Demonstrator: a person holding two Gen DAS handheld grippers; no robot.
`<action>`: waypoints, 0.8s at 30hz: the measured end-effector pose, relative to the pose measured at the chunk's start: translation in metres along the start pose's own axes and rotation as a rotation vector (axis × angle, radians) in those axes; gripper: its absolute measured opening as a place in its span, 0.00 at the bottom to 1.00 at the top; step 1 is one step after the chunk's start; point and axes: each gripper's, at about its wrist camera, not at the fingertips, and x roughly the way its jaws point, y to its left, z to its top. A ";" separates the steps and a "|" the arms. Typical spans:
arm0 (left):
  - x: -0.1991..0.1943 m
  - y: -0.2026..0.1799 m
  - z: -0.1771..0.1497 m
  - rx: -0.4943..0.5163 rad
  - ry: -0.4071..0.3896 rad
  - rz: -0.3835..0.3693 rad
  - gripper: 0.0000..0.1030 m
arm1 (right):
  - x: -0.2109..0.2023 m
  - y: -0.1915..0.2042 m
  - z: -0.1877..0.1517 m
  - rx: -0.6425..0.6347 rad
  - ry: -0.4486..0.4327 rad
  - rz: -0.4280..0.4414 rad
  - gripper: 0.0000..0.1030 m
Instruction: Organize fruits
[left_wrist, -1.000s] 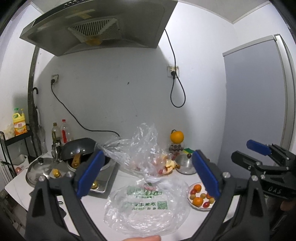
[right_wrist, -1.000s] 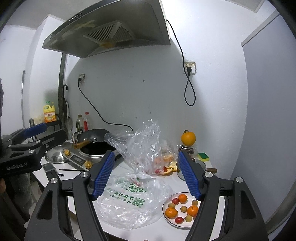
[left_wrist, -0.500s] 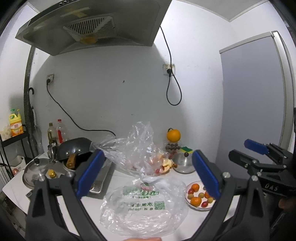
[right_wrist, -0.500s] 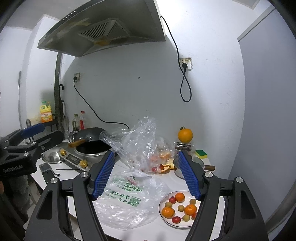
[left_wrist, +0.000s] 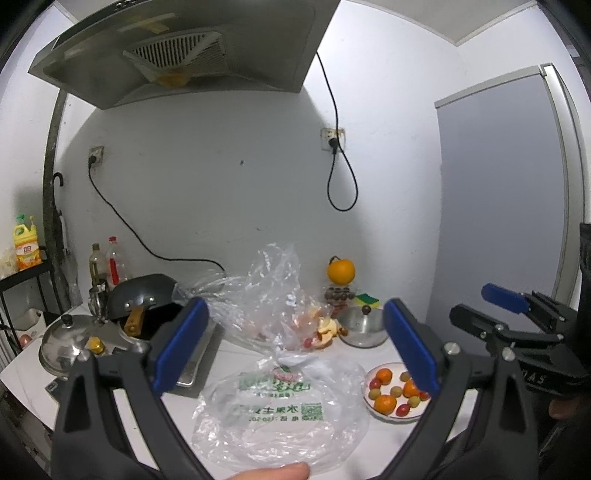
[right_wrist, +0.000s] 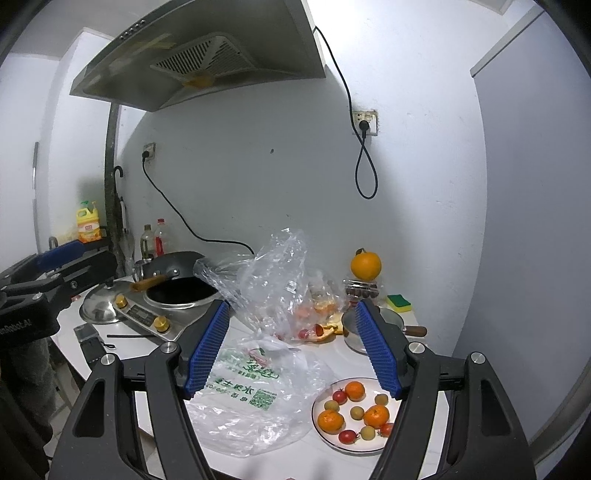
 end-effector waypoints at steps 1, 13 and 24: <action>0.001 -0.001 0.000 0.002 0.001 0.000 0.94 | 0.001 -0.001 0.000 0.001 0.000 0.000 0.72; 0.011 0.001 -0.002 -0.007 0.019 0.011 0.94 | 0.009 -0.004 -0.003 0.004 0.009 -0.006 0.72; 0.022 0.001 -0.006 -0.012 0.040 0.015 0.94 | 0.016 -0.007 -0.006 0.009 0.016 -0.009 0.72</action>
